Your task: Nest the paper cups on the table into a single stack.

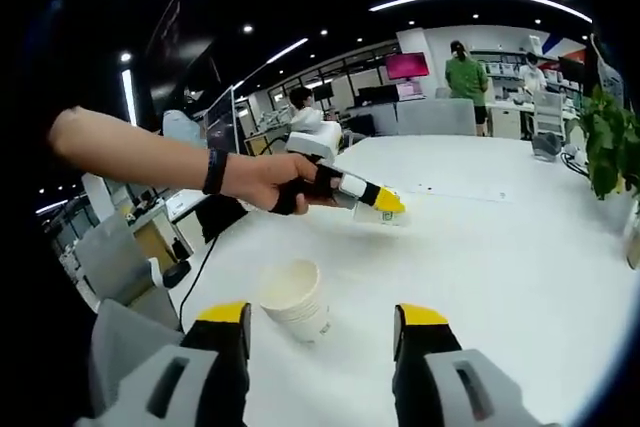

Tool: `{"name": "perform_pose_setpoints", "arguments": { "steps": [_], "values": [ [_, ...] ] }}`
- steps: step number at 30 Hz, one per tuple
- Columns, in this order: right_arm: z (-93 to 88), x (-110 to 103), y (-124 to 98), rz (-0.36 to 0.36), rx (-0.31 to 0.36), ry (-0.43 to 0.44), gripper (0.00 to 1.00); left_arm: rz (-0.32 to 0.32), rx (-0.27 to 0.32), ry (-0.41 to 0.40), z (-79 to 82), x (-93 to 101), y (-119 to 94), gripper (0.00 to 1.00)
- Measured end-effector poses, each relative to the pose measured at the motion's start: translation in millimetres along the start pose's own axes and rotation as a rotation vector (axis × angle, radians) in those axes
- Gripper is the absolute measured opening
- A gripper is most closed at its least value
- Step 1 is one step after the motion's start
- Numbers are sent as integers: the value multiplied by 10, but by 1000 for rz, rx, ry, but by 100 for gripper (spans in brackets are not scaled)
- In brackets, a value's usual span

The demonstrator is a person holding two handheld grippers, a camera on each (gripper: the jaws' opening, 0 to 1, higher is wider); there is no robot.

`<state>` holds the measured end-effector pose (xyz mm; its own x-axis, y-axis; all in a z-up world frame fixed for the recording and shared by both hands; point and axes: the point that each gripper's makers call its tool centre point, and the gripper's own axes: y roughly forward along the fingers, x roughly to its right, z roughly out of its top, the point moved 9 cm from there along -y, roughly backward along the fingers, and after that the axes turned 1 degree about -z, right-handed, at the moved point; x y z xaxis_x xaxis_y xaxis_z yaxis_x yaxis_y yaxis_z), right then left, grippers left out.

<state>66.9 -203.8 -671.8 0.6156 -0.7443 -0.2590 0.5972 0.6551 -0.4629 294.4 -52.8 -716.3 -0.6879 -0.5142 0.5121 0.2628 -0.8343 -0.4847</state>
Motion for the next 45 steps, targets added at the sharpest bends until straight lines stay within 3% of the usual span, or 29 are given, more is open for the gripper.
{"name": "perform_pose_setpoints", "arguments": {
  "steps": [3, 4, 6, 19, 23, 29, 37, 45],
  "values": [
    [-7, -12, -5, 6, -4, -7, 59, 0, -36, 52, -84, 93, -188, 0],
    [-12, -20, -10, 10, -6, -10, 59, -1, -50, 73, -10, 45, -173, 0],
    [-19, -26, -13, 15, -7, -14, 59, 3, -77, 118, -25, 101, -268, 0],
    [-43, -34, -15, 44, -40, -53, 60, 18, -191, 262, -117, 191, -754, 0],
    [-51, -26, -35, 49, -44, -62, 61, 27, -218, 297, -168, 301, -964, 0],
    [-63, -42, -48, 55, -53, -76, 61, 29, -247, 359, -194, 357, -1095, 0],
    [-56, -86, -49, 59, -57, -82, 61, 18, -255, 395, -212, 582, -1229, 0],
    [-29, -112, -50, 61, -55, -88, 61, 4, -316, 495, -188, 772, -1275, 0]
  ]
}}
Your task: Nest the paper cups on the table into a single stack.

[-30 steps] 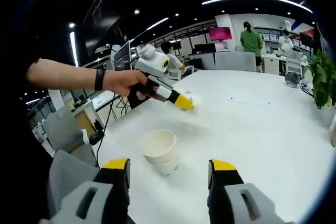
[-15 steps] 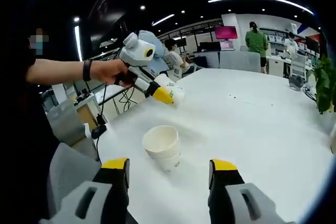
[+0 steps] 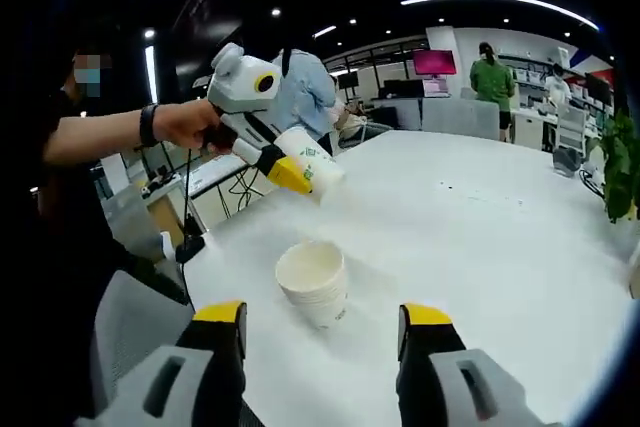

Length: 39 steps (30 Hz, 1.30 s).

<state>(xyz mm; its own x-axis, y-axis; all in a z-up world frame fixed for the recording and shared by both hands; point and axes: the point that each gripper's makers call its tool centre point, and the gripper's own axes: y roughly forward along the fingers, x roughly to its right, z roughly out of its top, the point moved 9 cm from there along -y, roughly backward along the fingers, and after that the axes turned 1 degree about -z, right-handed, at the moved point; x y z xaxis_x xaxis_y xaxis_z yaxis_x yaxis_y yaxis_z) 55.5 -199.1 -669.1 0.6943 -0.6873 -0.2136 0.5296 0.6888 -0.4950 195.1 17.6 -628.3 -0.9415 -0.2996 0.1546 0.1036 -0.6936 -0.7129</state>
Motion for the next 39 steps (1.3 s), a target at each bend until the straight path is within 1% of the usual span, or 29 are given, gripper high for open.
{"name": "perform_pose_setpoints", "arguments": {
  "steps": [1, 2, 3, 5, 6, 8, 10, 11, 12, 13, 17, 20, 22, 24, 25, 28, 30, 33, 35, 39],
  "values": [
    [1, -4, -2, 0, 1, 1, 61, -2, -10, 21, 59, 115, -17, 0],
    [4, -6, -1, -1, 1, 1, 61, -4, -17, 31, 77, 147, -22, 0],
    [3, -11, -2, -1, 0, 0, 61, -9, -29, 58, 86, 149, -28, 0],
    [-2, -18, -2, -2, -1, 0, 61, -17, -45, 84, 130, 258, -40, 0],
    [-5, -11, -1, -2, -1, 0, 61, -21, -49, 94, 144, 287, -41, 0],
    [-13, -11, -2, 0, -3, 1, 61, -24, -67, 119, 141, 268, -28, 0],
    [-21, -3, -6, -2, -5, 3, 61, -27, -95, 148, 138, 292, -20, 0],
    [-24, -5, -11, -3, -4, 3, 61, -30, -116, 169, 161, 377, 1, 0],
    [-21, -13, -17, -3, -3, 4, 61, -34, -129, 183, 167, 411, 10, 0],
    [-23, -18, -22, -4, -2, 4, 61, -37, -142, 194, 142, 379, -9, 0],
    [-28, -19, -30, -6, -1, 5, 61, -42, -203, 251, 118, 388, 18, 0],
    [-37, -12, -25, -6, -3, 6, 61, -48, -254, 295, 113, 421, 50, 0],
    [-47, -6, -23, -6, -2, 6, 61, -53, -282, 320, 140, 468, 80, 0],
    [-51, -3, -19, -6, -2, 7, 61, -59, -319, 350, 129, 466, 113, 0],
    [-55, -8, -21, -7, -2, 6, 61, -66, -342, 371, 142, 500, 127, 0],
    [-53, -5, -20, -5, -1, 3, 62, -81, -380, 407, 137, 532, 167, 0],
    [-52, -4, -20, -3, -1, 1, 62, -84, -406, 429, 165, 575, 182, 0],
    [-43, -32, -36, 1, -2, -1, 63, -99, -443, 451, 161, 609, 219, 0],
    [-35, -52, -57, 6, -1, -7, 64, -113, -472, 468, 177, 689, 264, 0],
    [-40, -59, -84, 8, -7, -23, 65, -122, -503, 485, 175, 698, 324, 0]
  ]
}}
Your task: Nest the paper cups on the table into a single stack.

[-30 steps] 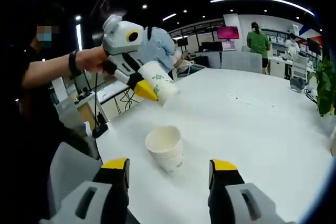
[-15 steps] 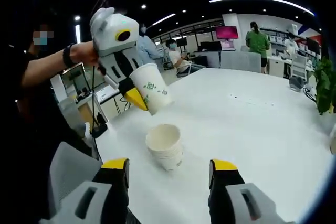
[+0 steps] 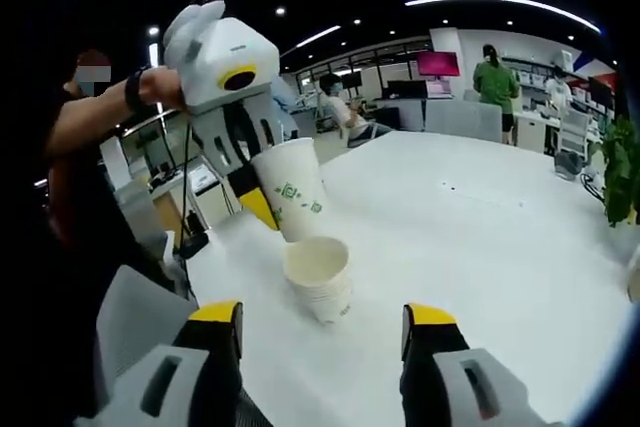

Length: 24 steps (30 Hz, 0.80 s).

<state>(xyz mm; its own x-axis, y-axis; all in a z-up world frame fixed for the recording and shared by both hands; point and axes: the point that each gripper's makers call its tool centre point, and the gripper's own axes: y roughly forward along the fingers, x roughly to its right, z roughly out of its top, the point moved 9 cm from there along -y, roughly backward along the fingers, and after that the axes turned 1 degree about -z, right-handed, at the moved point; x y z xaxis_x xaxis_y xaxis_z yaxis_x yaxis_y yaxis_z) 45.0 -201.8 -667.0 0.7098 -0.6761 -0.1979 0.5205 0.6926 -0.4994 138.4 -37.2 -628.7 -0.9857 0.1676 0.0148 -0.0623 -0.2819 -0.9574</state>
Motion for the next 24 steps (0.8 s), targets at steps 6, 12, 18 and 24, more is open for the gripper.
{"name": "perform_pose_setpoints", "arguments": {
  "steps": [6, 12, 18, 24],
  "values": [
    [4, -30, -46, -2, -3, -6, 66, -25, -68, 46, 22, -5, 98, 0],
    [-17, -49, -97, -8, -5, -4, 66, -43, -132, 88, 91, 60, 172, 0],
    [-37, -38, -117, -12, -7, -1, 66, -39, -195, 118, 69, 53, 251, 0],
    [-40, -50, -124, -15, -5, 3, 66, -52, -216, 131, 88, 57, 279, 0]
  ]
}}
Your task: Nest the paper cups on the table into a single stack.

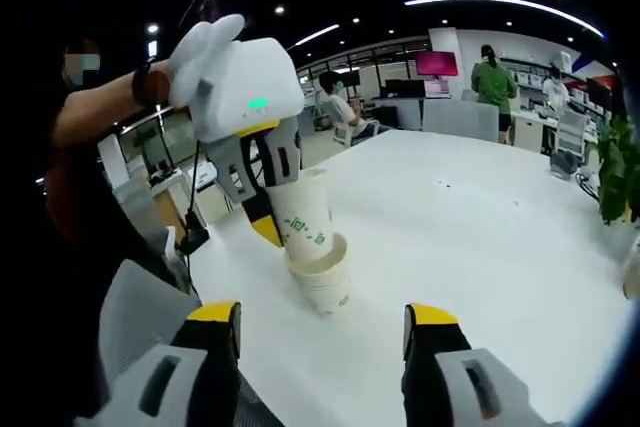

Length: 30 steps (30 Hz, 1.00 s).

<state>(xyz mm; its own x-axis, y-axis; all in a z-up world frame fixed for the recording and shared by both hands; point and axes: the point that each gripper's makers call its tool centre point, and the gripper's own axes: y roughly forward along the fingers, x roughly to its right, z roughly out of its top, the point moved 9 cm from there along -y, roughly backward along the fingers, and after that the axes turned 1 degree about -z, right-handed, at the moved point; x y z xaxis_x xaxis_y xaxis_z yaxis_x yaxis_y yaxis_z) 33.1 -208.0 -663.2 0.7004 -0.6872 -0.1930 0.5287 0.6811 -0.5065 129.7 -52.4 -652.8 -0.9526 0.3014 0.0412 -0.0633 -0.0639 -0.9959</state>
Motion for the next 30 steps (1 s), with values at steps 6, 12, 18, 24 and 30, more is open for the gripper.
{"name": "perform_pose_setpoints", "arguments": {
  "steps": [6, 12, 18, 24, 30],
  "values": [
    [1, -18, -7, -1, 1, 3, 66, -2, -6, 10, 46, 22, 1, 0],
    [-5, 1, -1, -1, 0, 4, 66, -7, 6, 13, 58, 16, 7, 0],
    [-8, 26, 18, 1, 0, 3, 66, -16, 3, 4, 27, 18, 24, 1],
    [-18, 42, 29, 4, -4, 2, 66, -16, 13, 6, 27, 4, 10, 1],
    [-28, 67, 43, 5, -8, 0, 66, -9, 40, 5, 34, 33, -57, 6]
  ]
}}
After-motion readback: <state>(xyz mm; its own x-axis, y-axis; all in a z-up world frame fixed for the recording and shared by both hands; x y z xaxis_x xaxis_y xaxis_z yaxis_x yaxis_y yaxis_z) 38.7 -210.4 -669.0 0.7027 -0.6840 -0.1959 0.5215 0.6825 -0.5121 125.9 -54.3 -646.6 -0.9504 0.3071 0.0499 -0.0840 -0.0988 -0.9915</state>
